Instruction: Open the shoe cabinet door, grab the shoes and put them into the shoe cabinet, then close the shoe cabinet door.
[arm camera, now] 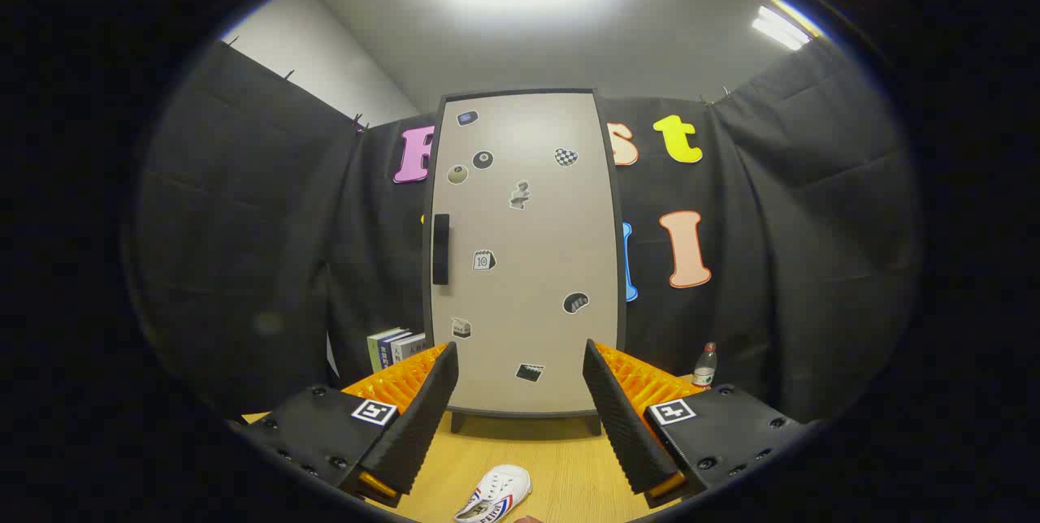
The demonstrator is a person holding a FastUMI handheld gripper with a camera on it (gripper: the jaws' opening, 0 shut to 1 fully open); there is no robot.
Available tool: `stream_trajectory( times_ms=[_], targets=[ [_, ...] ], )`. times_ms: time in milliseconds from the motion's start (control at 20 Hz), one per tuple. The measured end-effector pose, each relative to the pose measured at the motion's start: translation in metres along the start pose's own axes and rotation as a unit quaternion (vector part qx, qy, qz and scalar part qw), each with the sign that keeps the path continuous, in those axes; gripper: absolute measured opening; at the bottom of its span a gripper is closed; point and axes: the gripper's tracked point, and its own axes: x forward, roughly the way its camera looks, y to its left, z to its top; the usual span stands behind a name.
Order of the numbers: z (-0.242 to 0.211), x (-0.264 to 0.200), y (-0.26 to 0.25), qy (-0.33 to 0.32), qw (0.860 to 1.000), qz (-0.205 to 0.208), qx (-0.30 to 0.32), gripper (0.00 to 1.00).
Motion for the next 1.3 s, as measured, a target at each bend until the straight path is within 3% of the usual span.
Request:
stream_trajectory(
  times_ms=[650,1300],
  targets=[
    [0.005,0.013,0.001,0.003,1.000,0.000,0.008,0.97],
    [0.032,0.113,0.046,-0.007,0.999,0.032,0.014,0.97]
  ],
)
